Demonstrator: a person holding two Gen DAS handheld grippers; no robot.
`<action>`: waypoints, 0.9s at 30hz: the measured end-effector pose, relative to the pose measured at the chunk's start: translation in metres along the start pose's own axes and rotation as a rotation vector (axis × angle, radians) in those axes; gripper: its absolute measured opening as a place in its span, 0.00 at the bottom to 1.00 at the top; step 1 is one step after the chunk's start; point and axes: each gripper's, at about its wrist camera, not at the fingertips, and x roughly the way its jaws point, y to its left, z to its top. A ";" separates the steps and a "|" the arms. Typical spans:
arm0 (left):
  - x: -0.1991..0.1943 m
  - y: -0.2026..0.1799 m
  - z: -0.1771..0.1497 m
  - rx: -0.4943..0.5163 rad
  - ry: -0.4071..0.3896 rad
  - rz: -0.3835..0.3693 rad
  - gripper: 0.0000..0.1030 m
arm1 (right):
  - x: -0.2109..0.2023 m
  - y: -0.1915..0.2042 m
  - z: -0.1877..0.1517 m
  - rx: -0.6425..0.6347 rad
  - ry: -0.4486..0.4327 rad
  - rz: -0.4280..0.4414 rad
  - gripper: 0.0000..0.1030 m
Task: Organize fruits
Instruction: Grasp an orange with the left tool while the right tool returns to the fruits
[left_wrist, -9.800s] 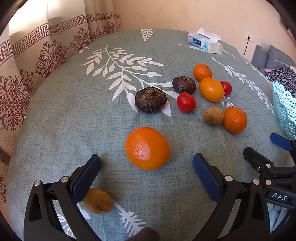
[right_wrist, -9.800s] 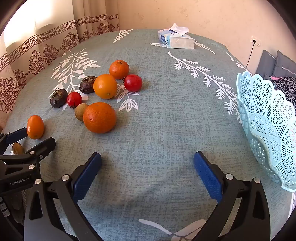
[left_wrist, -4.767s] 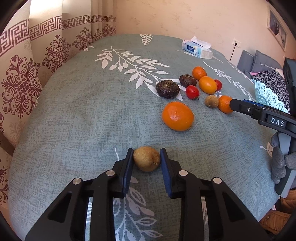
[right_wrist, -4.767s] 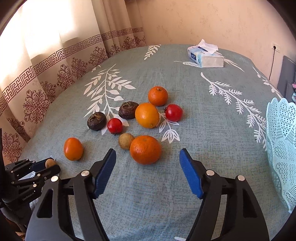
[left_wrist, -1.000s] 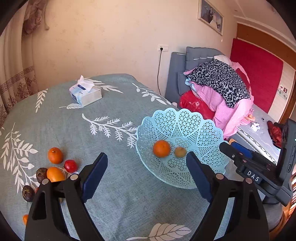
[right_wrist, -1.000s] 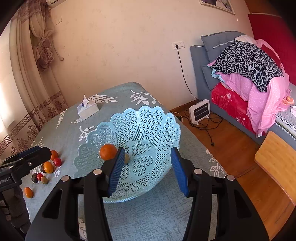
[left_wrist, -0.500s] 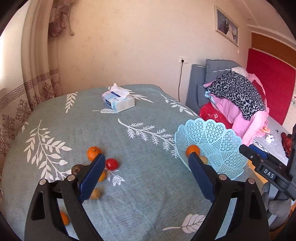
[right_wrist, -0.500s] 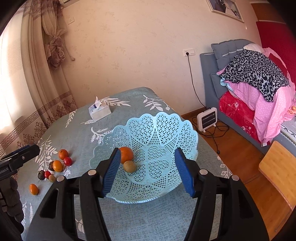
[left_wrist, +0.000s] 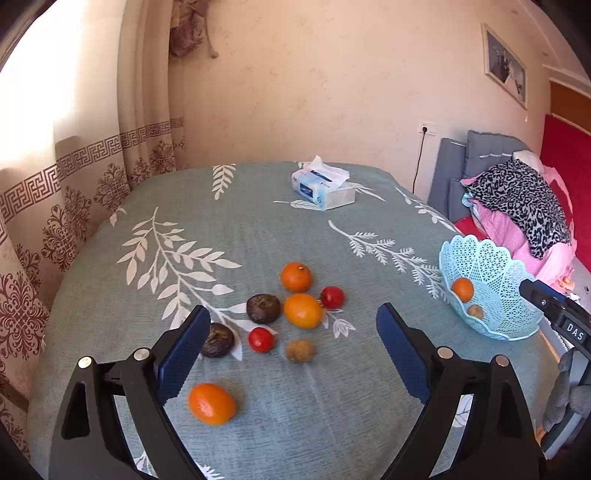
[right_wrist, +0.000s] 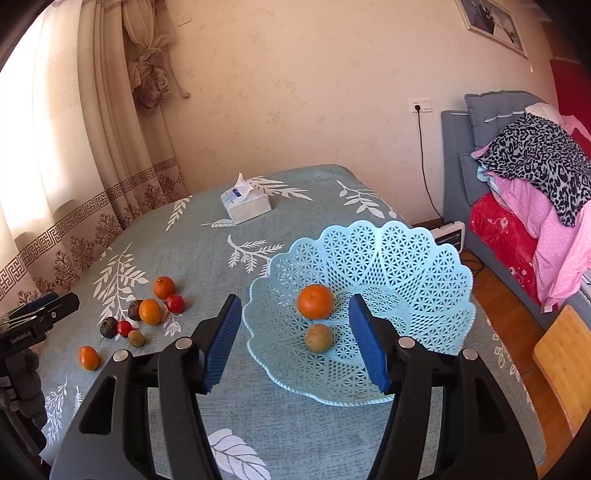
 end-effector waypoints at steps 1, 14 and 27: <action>0.000 0.006 -0.002 -0.007 0.004 0.009 0.88 | 0.001 0.004 0.000 -0.007 0.003 0.005 0.60; 0.020 0.055 -0.047 -0.054 0.126 0.098 0.88 | 0.027 0.059 -0.005 -0.102 0.063 0.094 0.60; 0.053 0.073 -0.067 -0.115 0.255 0.063 0.74 | 0.052 0.100 -0.016 -0.164 0.135 0.157 0.60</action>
